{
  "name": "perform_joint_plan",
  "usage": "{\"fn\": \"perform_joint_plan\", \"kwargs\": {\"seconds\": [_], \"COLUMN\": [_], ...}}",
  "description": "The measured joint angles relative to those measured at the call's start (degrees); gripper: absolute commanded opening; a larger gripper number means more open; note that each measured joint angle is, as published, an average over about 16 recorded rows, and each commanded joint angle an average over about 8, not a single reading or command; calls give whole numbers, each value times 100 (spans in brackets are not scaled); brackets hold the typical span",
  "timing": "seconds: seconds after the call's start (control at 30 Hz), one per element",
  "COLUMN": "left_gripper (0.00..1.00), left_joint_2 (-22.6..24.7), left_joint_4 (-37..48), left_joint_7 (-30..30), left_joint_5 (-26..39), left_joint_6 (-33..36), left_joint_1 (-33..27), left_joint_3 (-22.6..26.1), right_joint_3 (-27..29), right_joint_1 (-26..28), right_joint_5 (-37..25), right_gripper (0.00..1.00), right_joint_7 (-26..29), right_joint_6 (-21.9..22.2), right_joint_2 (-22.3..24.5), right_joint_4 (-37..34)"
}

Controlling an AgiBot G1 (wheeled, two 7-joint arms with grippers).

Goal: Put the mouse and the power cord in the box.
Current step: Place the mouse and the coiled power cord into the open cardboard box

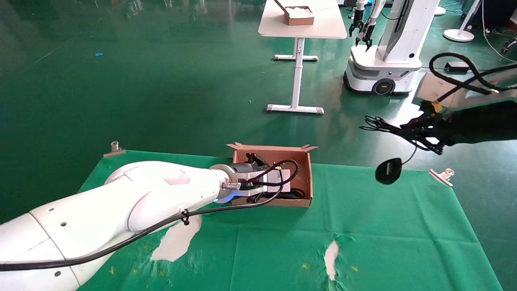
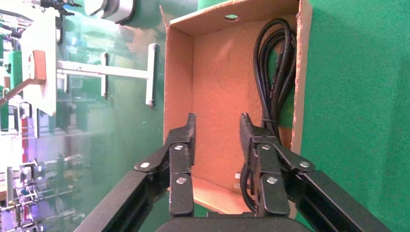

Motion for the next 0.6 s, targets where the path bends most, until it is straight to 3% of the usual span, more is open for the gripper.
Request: {"fn": "perform_joint_plan", "kwargs": {"seconds": [0.33,0.6], "left_gripper": [100,100], "left_joint_2": [-211,-792], "left_joint_4": [841,1555], "left_joint_7": [-326,-288], "left_joint_5": [-220,-449], "left_joint_6": [-198,-148], "left_joint_1": [-374,-749], "left_joint_3": [149,25], "right_joint_3": [9,-90], "right_joint_1": [6,-30], "right_joint_5": [209,296], "right_gripper": [0,0], "right_joint_7": [-152,-816], "right_joint_6": [91,646], "right_joint_2": [-365,-1239], "right_joint_4": [-9,-746]}}
